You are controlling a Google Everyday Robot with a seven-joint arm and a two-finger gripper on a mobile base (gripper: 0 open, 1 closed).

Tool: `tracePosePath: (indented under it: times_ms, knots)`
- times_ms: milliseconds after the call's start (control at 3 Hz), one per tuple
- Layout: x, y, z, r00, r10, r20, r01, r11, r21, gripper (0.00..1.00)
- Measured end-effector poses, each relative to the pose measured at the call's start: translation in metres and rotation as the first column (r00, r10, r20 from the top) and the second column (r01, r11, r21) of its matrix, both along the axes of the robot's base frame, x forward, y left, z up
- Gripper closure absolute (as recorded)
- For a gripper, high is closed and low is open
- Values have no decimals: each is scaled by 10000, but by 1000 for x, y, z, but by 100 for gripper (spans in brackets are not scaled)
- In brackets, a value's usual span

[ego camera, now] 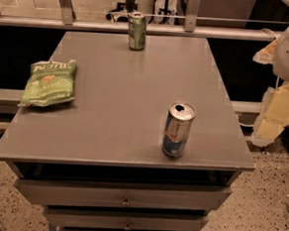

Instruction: Move green can near green jalapeno chip bag

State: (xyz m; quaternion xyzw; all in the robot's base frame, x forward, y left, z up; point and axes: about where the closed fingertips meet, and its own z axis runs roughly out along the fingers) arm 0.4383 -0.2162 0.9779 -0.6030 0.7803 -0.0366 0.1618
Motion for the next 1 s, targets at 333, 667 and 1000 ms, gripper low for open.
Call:
tracePosePath:
  times_ms: [333, 667, 1000]
  knots:
    - [0, 0, 0, 10000, 2, 3, -2, 10000, -1, 0]
    - [10, 6, -7, 9993, 338, 127, -335, 9992, -209, 0]
    - [45, 20, -24, 9951, 845, 519, -829, 9960, -332, 0]
